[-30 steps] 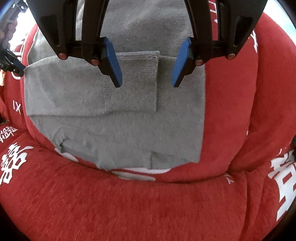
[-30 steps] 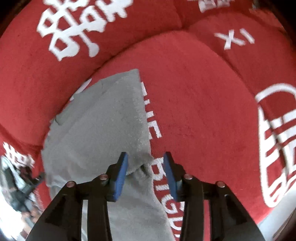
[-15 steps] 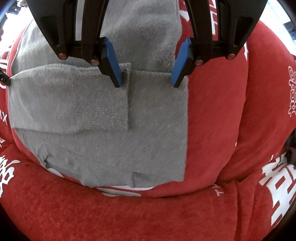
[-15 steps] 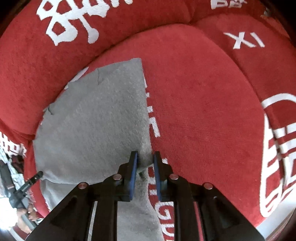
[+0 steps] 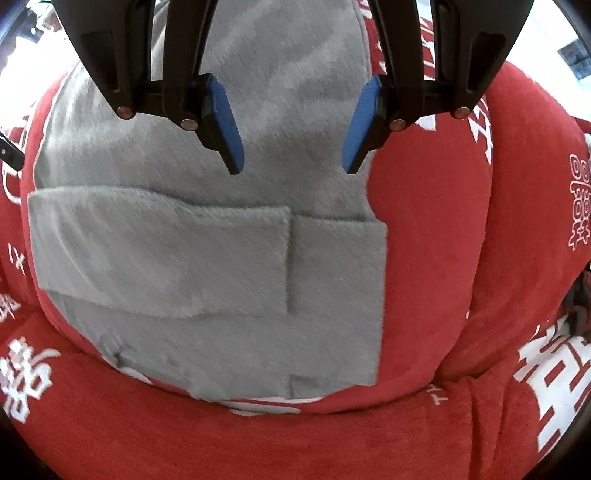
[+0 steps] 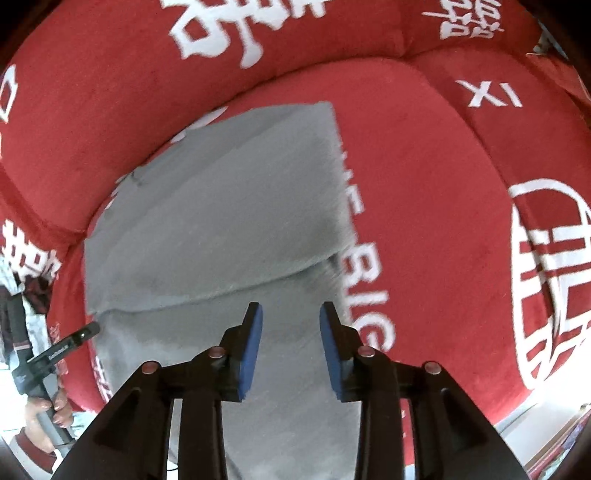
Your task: Fold small clothes
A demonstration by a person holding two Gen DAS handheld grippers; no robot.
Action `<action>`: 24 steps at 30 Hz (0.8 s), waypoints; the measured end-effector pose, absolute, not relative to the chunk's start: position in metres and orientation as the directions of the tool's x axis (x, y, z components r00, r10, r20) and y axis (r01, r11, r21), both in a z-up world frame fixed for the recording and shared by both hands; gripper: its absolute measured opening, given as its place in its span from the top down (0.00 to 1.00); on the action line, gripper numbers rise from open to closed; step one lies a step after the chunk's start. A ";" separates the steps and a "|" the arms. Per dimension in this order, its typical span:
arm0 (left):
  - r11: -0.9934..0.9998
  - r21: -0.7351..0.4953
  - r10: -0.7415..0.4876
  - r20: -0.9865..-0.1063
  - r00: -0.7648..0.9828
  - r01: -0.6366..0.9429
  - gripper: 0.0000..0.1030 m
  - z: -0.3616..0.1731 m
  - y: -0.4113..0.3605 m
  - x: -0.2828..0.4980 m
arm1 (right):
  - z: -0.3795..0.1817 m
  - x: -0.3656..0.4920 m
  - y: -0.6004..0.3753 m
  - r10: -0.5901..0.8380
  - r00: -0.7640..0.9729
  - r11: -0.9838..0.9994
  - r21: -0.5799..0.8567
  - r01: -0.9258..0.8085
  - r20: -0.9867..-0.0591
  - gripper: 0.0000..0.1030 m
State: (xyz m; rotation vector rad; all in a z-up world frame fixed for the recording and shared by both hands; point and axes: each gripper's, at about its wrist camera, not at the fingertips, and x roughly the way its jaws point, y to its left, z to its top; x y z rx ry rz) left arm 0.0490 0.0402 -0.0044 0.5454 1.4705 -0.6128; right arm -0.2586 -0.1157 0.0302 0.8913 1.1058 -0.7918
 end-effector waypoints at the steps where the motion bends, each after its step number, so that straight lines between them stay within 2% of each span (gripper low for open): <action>1: 0.729 -0.034 -0.044 -0.999 -0.003 0.684 0.45 -0.004 0.039 0.045 | 0.029 -0.257 -0.112 -0.080 0.265 0.436 0.205 0.876 -0.961 0.63; 5: 0.709 -0.019 -0.021 -1.000 -0.006 0.705 0.42 -0.002 0.036 0.032 | 0.027 -0.254 -0.102 -0.052 0.271 0.444 0.220 0.868 -0.961 0.60; 6: 0.706 -0.010 -0.017 -1.000 0.002 0.708 0.23 -0.001 0.035 0.029 | 0.027 -0.253 -0.100 -0.045 0.270 0.447 0.223 0.866 -0.962 0.59; 7: 0.708 -0.003 -0.024 -1.000 0.019 0.706 0.09 0.001 0.034 0.026 | 0.027 -0.254 -0.099 -0.038 0.270 0.451 0.224 0.864 -0.962 0.58; 11: 0.719 0.017 -0.023 -0.999 0.048 0.695 0.08 0.006 0.029 0.020 | 0.024 -0.252 -0.097 -0.010 0.274 0.469 0.238 0.851 -0.962 0.57; 14: 0.722 0.050 0.000 -0.997 0.073 0.690 0.08 0.007 0.026 0.014 | 0.023 -0.253 -0.098 0.014 0.280 0.479 0.252 0.841 -0.960 0.48; 16: 0.723 0.068 0.012 -0.996 0.087 0.687 0.08 0.008 0.024 0.008 | 0.022 -0.254 -0.098 0.025 0.281 0.490 0.257 0.833 -0.959 0.48; 17: 0.726 0.080 0.019 -0.995 0.095 0.683 0.07 0.009 0.023 0.003 | 0.022 -0.255 -0.098 0.031 0.283 0.500 0.260 0.826 -0.959 0.45; 18: 0.728 0.087 0.027 -0.995 0.099 0.680 0.00 0.008 0.023 0.001 | 0.023 -0.257 -0.098 0.036 0.284 0.507 0.262 0.821 -0.958 0.42; 20: 0.737 0.097 0.038 -0.994 0.101 0.669 0.00 0.008 0.025 -0.007 | 0.023 -0.259 -0.097 0.045 0.291 0.525 0.270 0.807 -0.956 0.30; 24: 0.752 0.091 0.047 -0.995 0.085 0.653 0.00 0.009 0.028 -0.023 | 0.018 -0.268 -0.100 0.094 0.299 0.537 0.301 0.788 -0.950 0.30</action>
